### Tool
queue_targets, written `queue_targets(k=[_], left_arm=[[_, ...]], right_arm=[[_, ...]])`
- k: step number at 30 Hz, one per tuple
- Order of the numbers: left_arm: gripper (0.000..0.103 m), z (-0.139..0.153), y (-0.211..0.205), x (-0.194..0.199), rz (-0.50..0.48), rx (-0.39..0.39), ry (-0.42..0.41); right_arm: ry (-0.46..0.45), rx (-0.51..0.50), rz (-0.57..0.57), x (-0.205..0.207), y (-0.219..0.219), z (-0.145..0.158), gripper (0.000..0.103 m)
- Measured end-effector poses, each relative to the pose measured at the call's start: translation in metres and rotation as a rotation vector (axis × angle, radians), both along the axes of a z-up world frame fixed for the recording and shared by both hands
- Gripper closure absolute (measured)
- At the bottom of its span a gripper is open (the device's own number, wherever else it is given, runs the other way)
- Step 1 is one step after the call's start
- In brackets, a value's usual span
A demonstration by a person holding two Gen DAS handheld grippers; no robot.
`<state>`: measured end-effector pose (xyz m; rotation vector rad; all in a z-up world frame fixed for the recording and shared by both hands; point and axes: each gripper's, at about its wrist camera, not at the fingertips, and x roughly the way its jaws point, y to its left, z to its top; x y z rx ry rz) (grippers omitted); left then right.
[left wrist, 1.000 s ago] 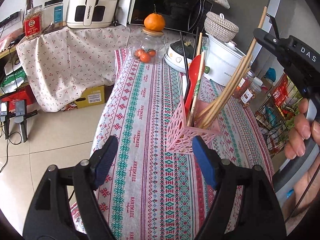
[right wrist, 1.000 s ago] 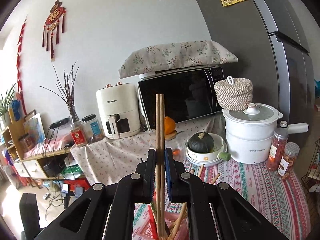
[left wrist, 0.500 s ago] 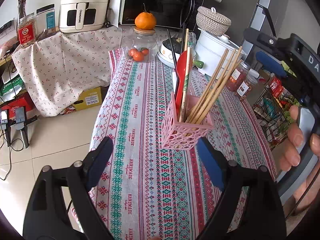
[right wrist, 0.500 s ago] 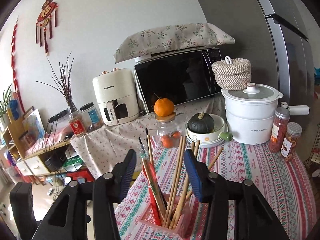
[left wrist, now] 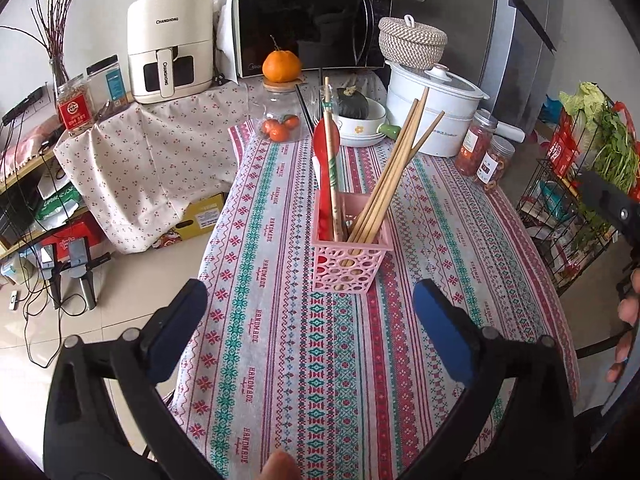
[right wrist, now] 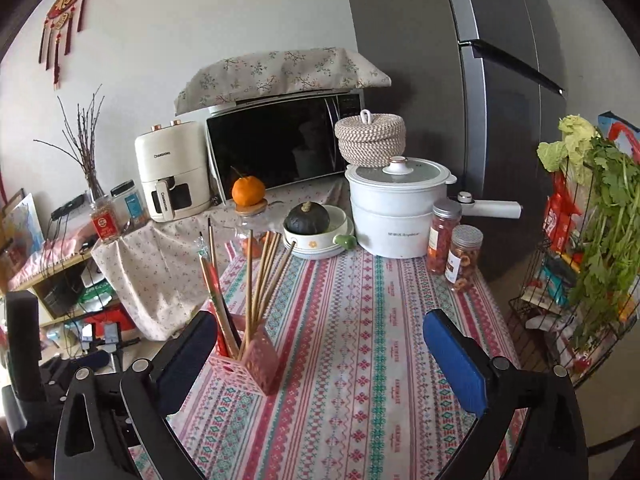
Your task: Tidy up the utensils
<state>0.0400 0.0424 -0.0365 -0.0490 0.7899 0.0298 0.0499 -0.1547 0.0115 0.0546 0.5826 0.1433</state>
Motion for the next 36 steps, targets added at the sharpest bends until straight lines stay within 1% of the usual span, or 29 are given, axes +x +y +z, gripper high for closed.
queue_targets(k=[1,6,9,17,36], left_arm=[[0.001,0.002,-0.004,-0.004,0.006,0.008,-0.005],[0.001,0.014,-0.018,-0.024,0.02,0.043,-0.054],[0.001,0.017,-0.022,-0.03,0.016,0.04,-0.068],[0.001,0.013,-0.031,-0.026,0.016,0.056,-0.066],[0.001,0.008,-0.033,-0.025,0.018,0.056,-0.04]], right_arm=[[0.025,-0.008,-0.005,-0.003,-0.004,-0.004,0.0],[0.082,-0.024,-0.044,-0.02,-0.021,-0.013,0.0],[0.092,-0.018,-0.054,-0.026,-0.027,-0.014,0.0],[0.137,-0.079,-0.035,-0.019,-0.022,-0.031,0.0],[0.173,-0.087,-0.035,-0.013,-0.017,-0.042,0.0]])
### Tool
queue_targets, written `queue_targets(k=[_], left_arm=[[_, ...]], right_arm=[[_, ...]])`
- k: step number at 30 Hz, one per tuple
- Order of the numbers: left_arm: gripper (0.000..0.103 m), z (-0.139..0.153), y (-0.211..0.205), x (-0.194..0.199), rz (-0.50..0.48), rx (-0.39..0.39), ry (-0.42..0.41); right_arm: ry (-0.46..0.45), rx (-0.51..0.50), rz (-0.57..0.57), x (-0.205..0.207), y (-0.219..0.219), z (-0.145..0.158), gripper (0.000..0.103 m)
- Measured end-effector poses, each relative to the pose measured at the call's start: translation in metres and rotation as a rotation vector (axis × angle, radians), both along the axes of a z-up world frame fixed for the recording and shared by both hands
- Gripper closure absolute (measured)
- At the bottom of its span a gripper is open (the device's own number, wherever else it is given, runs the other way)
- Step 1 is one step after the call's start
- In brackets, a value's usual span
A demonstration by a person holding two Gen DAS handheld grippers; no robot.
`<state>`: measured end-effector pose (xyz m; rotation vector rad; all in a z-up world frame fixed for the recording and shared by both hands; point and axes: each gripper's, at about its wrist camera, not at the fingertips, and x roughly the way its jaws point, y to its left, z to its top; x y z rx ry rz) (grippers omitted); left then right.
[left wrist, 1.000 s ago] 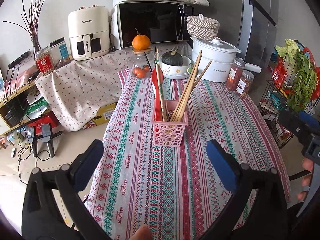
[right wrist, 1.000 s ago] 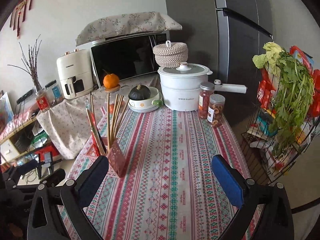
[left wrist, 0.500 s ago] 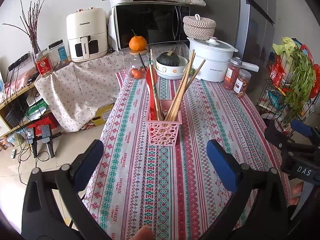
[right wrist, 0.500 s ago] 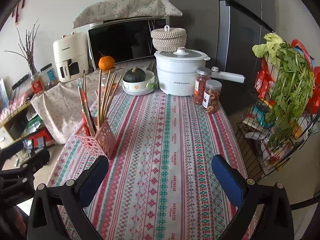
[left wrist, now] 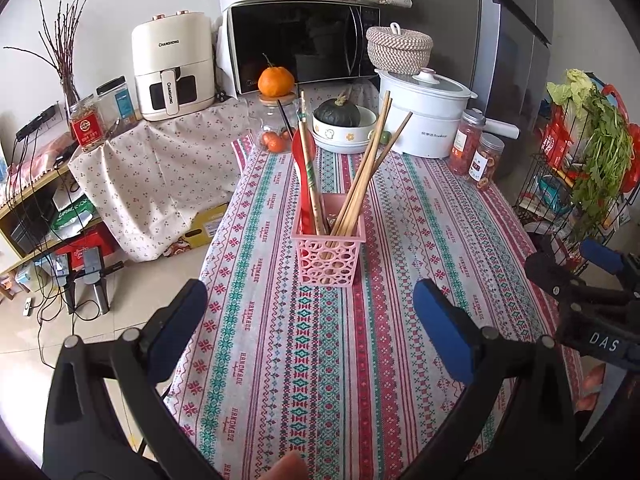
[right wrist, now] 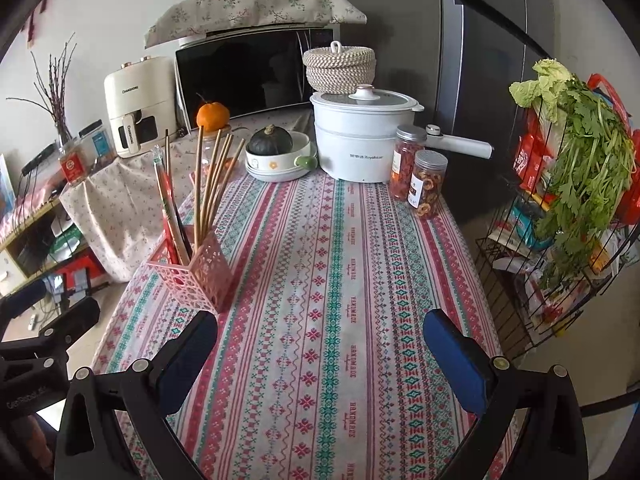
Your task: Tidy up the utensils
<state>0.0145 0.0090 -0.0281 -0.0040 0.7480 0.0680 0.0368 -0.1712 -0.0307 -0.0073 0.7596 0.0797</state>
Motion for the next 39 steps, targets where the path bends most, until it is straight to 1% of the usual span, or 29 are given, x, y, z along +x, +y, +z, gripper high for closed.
queue_targets(k=[39], left_arm=[[0.001,-0.0003,-0.0015,-0.001,-0.001,0.002,0.005]], right_arm=[[0.019,0.008,0.001,0.0017,0.0001,-0.0029,0.0]])
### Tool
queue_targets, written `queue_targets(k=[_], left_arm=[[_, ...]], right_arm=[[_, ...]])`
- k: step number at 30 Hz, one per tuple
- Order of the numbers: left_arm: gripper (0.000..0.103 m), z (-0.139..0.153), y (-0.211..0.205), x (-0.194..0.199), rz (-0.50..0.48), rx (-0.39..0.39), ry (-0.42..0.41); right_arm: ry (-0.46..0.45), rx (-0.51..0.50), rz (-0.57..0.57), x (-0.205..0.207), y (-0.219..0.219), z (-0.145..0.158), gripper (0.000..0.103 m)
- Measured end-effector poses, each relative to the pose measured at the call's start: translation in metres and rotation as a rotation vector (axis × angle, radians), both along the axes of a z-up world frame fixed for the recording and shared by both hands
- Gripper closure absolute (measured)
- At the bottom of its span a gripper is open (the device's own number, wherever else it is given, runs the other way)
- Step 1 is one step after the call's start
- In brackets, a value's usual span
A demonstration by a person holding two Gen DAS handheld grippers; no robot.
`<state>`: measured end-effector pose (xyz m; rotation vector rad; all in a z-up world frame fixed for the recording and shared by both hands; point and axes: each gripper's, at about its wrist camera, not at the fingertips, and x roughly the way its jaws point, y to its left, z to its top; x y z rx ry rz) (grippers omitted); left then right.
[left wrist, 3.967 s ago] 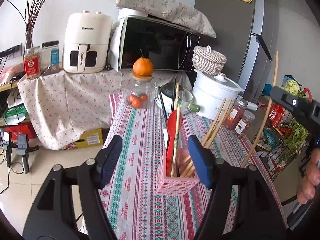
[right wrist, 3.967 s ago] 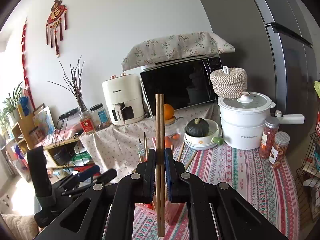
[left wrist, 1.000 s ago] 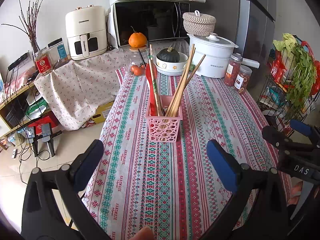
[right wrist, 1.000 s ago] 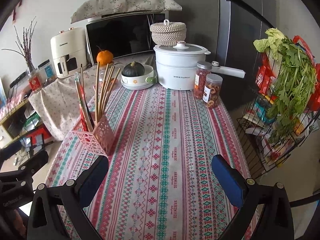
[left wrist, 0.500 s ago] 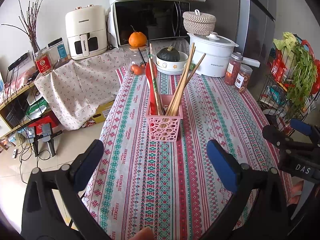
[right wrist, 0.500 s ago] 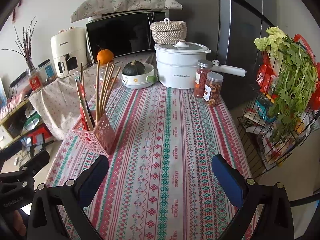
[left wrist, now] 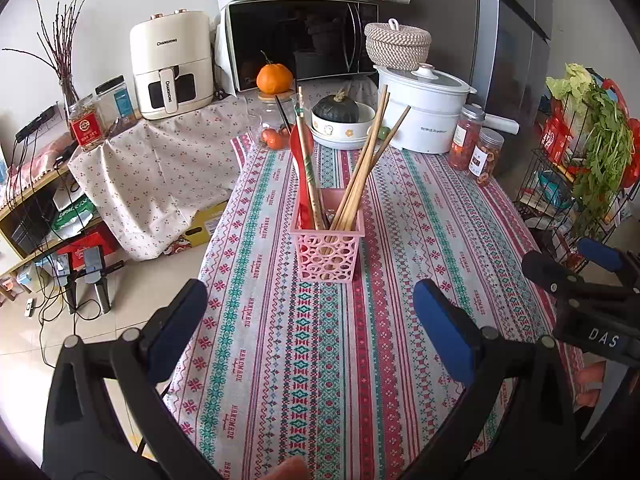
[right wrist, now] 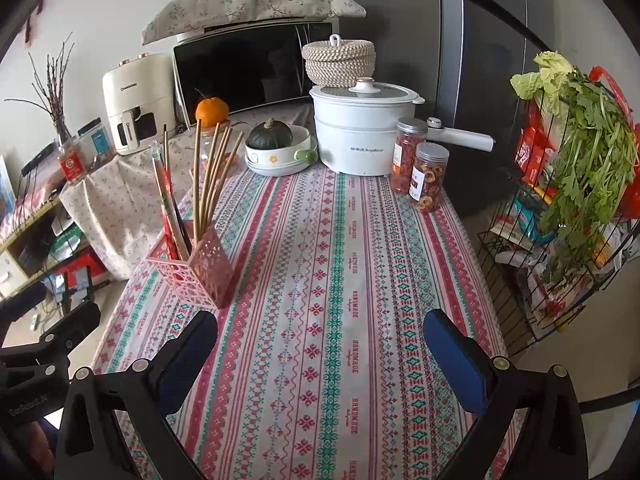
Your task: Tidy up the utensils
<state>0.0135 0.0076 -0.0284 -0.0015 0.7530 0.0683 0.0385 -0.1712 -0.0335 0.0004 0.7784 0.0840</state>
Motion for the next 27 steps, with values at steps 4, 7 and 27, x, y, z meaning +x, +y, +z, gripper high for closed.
queue_targets(k=[4,7,27], left_arm=[[0.001,0.0,-0.0003,0.0,0.0,0.0,0.0],[0.001,-0.0001,-0.0005,-0.0002,0.001,0.0,0.0],[0.001,0.0002,-0.0017,-0.0002,0.001,0.002,0.001]], right_arm=[[0.0,0.0,0.001,0.0,0.0,-0.0007,0.0],[0.0,-0.001,-0.001,0.0001,0.0,-0.0006,0.0],[0.006,-0.002,0.007,-0.0027,0.0025,-0.0061,0.0]])
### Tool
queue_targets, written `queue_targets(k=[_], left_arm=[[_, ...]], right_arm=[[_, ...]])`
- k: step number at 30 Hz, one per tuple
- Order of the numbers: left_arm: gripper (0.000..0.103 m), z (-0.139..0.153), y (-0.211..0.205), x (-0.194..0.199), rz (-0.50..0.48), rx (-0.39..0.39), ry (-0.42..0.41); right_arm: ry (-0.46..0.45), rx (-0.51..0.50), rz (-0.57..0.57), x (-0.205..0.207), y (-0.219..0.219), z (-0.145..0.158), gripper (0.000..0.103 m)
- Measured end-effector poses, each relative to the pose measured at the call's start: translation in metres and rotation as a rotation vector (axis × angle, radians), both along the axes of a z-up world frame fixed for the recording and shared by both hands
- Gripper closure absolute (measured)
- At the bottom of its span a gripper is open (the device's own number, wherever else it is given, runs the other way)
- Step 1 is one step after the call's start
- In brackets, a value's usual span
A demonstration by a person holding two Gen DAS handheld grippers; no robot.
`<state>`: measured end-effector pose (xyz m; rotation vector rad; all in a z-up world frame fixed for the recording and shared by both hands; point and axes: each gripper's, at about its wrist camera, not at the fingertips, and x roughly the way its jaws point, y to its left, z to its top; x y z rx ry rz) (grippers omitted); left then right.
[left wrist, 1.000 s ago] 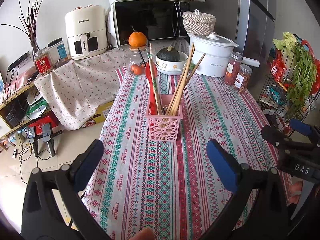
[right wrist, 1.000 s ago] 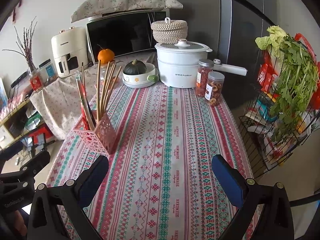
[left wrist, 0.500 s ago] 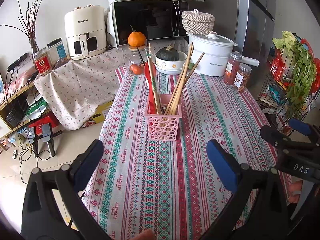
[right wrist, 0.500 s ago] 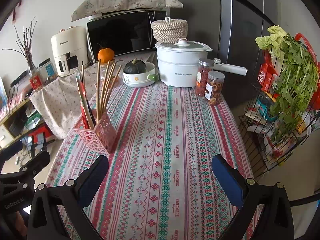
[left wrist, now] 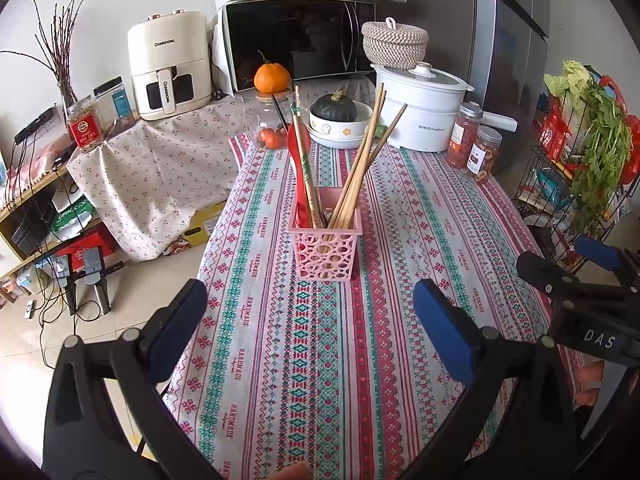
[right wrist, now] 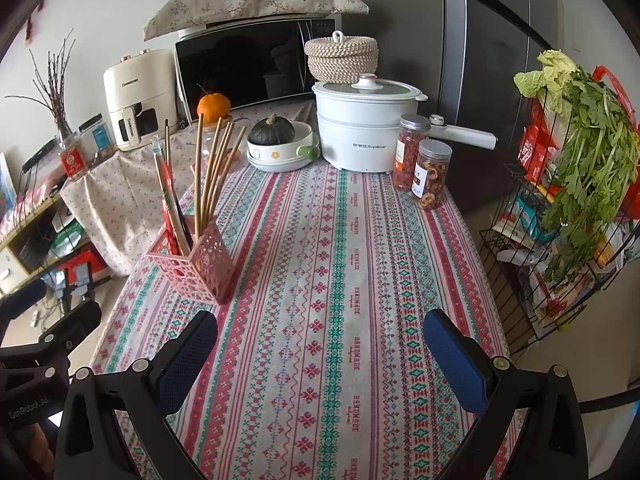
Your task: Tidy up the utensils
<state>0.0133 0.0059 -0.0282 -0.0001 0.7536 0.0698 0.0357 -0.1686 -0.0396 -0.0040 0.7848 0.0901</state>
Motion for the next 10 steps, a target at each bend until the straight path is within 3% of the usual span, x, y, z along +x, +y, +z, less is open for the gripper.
queue_targets(k=[10], left_arm=[[0.001,-0.0029,0.0001,-0.0003,-0.009,-0.003,0.003]], right_arm=[[0.003,0.0,0.0,0.001,-0.0004,-0.001,0.0]])
